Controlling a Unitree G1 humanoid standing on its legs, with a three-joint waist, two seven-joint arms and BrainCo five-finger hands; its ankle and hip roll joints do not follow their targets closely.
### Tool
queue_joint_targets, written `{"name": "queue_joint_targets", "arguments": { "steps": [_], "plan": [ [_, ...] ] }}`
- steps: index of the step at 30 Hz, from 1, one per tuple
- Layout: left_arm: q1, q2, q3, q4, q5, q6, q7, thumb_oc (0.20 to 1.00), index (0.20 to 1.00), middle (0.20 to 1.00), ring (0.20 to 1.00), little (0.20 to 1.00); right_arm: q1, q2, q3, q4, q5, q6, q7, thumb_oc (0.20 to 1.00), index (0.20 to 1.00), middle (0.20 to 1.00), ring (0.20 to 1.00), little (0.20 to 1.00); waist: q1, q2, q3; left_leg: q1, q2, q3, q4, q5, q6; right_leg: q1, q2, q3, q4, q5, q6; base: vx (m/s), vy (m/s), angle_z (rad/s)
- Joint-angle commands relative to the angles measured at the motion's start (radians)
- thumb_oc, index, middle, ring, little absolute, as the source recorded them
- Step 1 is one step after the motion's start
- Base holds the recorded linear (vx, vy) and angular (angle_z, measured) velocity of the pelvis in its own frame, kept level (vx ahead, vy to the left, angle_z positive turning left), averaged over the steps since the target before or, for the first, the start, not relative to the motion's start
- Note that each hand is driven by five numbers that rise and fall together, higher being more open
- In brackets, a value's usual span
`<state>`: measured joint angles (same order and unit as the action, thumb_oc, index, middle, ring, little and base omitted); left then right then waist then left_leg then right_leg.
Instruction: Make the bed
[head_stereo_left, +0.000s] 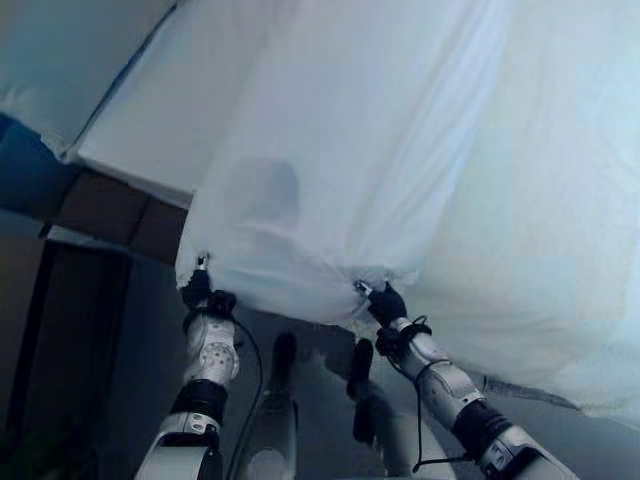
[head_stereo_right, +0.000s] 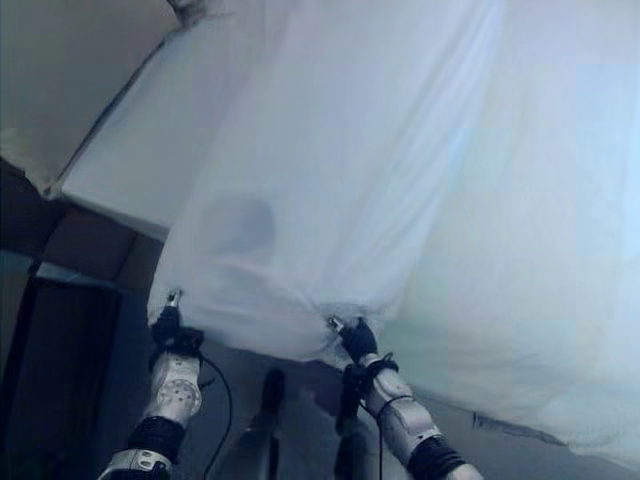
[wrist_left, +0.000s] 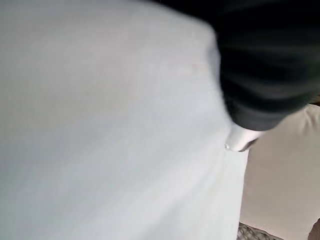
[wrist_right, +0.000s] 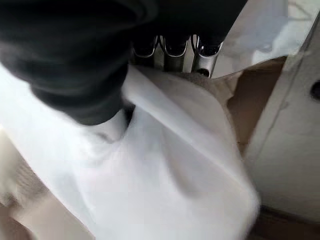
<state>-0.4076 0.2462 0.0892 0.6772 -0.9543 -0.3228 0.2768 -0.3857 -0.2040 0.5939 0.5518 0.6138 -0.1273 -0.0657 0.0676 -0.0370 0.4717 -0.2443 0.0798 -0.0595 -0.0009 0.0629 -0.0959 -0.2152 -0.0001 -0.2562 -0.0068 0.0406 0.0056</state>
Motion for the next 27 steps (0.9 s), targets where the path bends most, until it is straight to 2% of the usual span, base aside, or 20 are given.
{"name": "queue_joint_targets", "arguments": {
  "steps": [1,6,9,12,13,15,16,17,20,22,25,27],
  "plan": [
    [-0.028,0.173,0.051,0.022,0.067,-0.094,0.117,1.000,1.000,1.000,1.000,1.000,-0.010,0.070,0.093,0.029,-0.154,0.045,-0.029,1.000,1.000,1.000,1.000,1.000,0.054,-0.060,0.031,-0.050,-0.106,0.016,-0.068,0.049,0.025,-0.055,-0.043,0.026,0.012,0.017,0.090,-0.03,0.008,0.19],
    [-0.045,0.188,0.062,0.002,0.110,-0.118,0.169,1.000,1.000,1.000,1.000,1.000,-0.077,0.051,0.154,-0.014,-0.213,0.036,0.022,1.000,1.000,1.000,1.000,1.000,0.059,-0.064,0.048,-0.089,-0.107,0.034,-0.051,0.045,0.026,-0.089,-0.040,0.044,0.001,0.031,0.095,0.00,0.018,0.01],
    [-0.045,0.179,0.067,0.007,0.110,-0.122,0.184,1.000,1.000,1.000,1.000,1.000,-0.075,0.038,0.155,-0.005,-0.273,0.037,0.013,1.000,1.000,1.000,1.000,1.000,0.050,-0.065,0.048,-0.100,-0.107,0.045,-0.052,0.042,0.028,-0.104,-0.042,0.050,-0.001,0.032,0.097,0.00,0.009,-0.01],
    [-0.052,0.179,0.073,0.019,0.122,-0.117,0.205,1.000,1.000,1.000,1.000,1.000,-0.049,0.020,0.123,0.013,-0.325,0.031,-0.037,1.000,1.000,1.000,1.000,1.000,0.037,-0.066,0.048,-0.110,-0.107,0.052,-0.052,0.041,0.031,-0.116,-0.042,0.054,-0.002,0.034,0.100,0.00,0.028,-0.08],
    [-0.052,0.181,0.079,0.013,0.137,-0.117,0.225,1.000,1.000,1.000,1.000,1.000,-0.005,0.014,0.077,0.049,-0.330,0.026,-0.067,1.000,1.000,1.000,1.000,1.000,0.026,-0.064,0.048,-0.118,-0.108,0.057,-0.052,0.039,0.033,-0.127,-0.043,0.056,-0.002,0.037,0.101,0.00,0.033,-0.15],
    [-0.046,0.180,0.088,0.011,0.148,-0.120,0.240,1.000,1.000,1.000,1.000,1.000,0.065,0.022,-0.021,0.108,-0.240,0.006,-0.097,1.000,1.000,1.000,1.000,1.000,0.010,-0.060,0.048,-0.122,-0.111,0.063,-0.049,0.034,0.037,-0.136,-0.045,0.059,0.000,0.038,0.103,0.00,0.042,-0.07],
    [-0.047,0.180,0.088,0.011,0.148,-0.120,0.240,1.000,1.000,1.000,1.000,1.000,0.064,0.022,-0.021,0.108,-0.240,0.006,-0.097,1.000,1.000,1.000,1.000,1.000,0.010,-0.060,0.048,-0.123,-0.111,0.063,-0.048,0.035,0.037,-0.137,-0.045,0.059,0.000,0.038,0.103,-0.02,0.048,-0.05],
    [-0.031,0.170,0.094,-0.004,0.157,-0.129,0.248,1.000,1.000,1.000,1.000,1.000,0.120,0.041,-0.122,0.139,-0.079,-0.033,-0.091,1.000,1.000,1.000,1.000,1.000,-0.005,-0.053,0.048,-0.131,-0.114,0.066,-0.044,0.031,0.040,-0.145,-0.048,0.065,0.001,0.037,0.103,0.01,0.036,-0.07],
    [-0.012,0.148,0.085,-0.016,0.156,-0.130,0.238,1.000,1.000,1.000,1.000,1.000,0.161,0.071,-0.256,0.175,0.220,-0.088,-0.064,1.000,1.000,1.000,1.000,1.000,-0.023,-0.042,0.048,-0.137,-0.118,0.074,-0.039,0.022,0.044,-0.155,-0.053,0.073,0.003,0.035,0.104,0.00,0.042,-0.02],
    [-0.013,0.145,0.086,-0.008,0.144,-0.131,0.227,1.000,1.000,1.000,1.000,1.000,0.174,0.089,-0.317,0.169,0.409,-0.108,-0.009,1.000,1.000,1.000,1.000,1.000,-0.034,-0.037,0.048,-0.148,-0.121,0.081,-0.037,0.024,0.045,-0.168,-0.056,0.078,0.002,0.043,0.105,0.00,0.044,-0.08],
    [-0.009,0.133,0.084,0.018,0.117,-0.123,0.206,1.000,1.000,1.000,1.000,1.000,0.187,0.110,-0.391,0.165,0.620,-0.128,0.049,1.000,1.000,1.000,1.000,1.000,-0.048,-0.033,0.048,-0.152,-0.124,0.098,-0.034,0.022,0.048,-0.180,-0.055,0.094,-0.002,0.052,0.108,0.00,0.051,-0.15],
    [-0.001,0.128,0.080,0.034,0.101,-0.116,0.196,1.000,1.000,1.000,1.000,1.000,0.198,0.113,-0.415,0.171,0.676,-0.136,0.053,1.000,1.000,1.000,1.000,1.000,-0.052,-0.030,0.048,-0.146,-0.125,0.111,-0.035,0.013,0.050,-0.180,-0.053,0.104,-0.002,0.051,0.111,0.02,0.047,-0.23]
  ]
}}
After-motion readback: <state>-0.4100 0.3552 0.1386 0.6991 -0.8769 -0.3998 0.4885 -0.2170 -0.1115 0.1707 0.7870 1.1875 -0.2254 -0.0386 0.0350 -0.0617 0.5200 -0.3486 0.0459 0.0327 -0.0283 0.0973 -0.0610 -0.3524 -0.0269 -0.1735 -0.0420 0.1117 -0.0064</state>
